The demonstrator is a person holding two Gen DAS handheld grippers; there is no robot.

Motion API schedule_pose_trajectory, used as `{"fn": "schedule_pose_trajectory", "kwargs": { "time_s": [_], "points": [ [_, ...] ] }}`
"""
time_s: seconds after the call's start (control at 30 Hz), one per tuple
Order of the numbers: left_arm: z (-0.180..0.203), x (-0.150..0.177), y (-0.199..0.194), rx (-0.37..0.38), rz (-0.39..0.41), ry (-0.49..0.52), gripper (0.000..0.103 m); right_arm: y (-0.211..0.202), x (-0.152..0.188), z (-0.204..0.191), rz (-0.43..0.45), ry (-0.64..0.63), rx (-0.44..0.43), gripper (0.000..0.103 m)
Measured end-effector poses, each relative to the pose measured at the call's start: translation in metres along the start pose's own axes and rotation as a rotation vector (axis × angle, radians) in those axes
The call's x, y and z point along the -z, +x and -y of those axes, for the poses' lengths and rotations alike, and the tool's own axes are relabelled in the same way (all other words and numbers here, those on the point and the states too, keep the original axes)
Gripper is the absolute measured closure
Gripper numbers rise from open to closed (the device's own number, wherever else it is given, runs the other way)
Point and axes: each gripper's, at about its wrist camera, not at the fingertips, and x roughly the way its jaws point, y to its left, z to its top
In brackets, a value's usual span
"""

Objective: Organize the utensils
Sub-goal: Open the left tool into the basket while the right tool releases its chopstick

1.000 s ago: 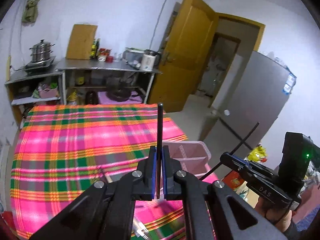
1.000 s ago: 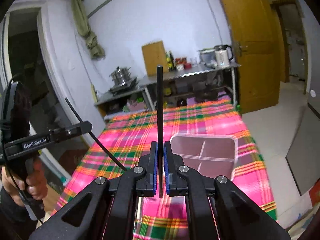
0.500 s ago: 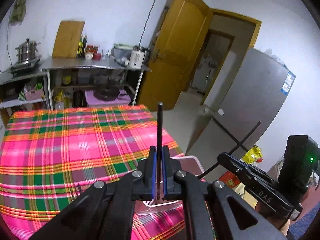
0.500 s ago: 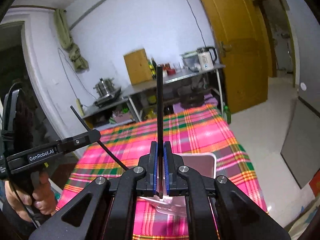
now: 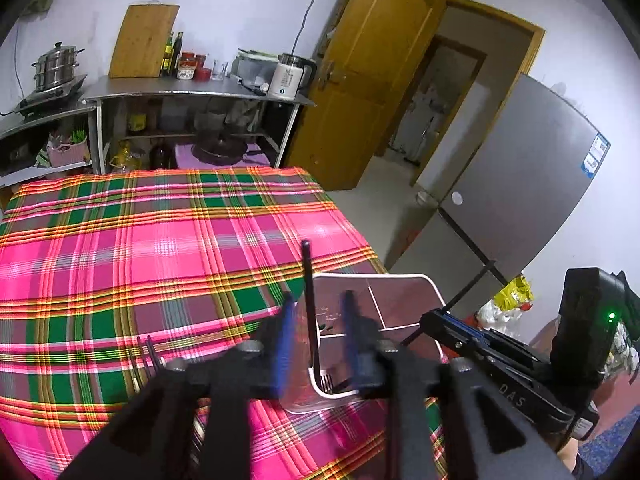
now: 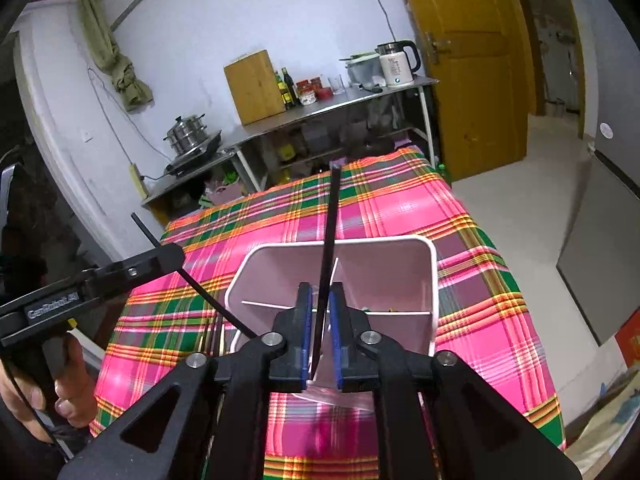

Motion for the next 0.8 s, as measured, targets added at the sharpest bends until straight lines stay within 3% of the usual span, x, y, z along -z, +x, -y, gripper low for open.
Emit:
{"fn": "schedule_pose_trajectory", "kwargs": {
  "time_s": [0.13,0.3,0.6,0.8],
  "points": [
    [-0.002,0.004,-0.017,-0.002,0.042,-0.005,0.056,-0.008,0.000,0.002,0.019,0.006,0.006,0.077],
    [-0.013,0.018,-0.046,-0.026,0.088,-0.014,0.049,-0.024,0.010,0.004,0.043,0.006,0.012,0.076],
    [-0.057,0.070,-0.082,-0.159,0.113,-0.058,0.049,-0.048,0.034,-0.017,0.056,-0.055,-0.040,0.076],
    [-0.091,0.111,-0.078,-0.237,0.058,-0.127,0.064,-0.032,0.058,-0.045,-0.012,-0.137,-0.074,0.076]
  ]
}}
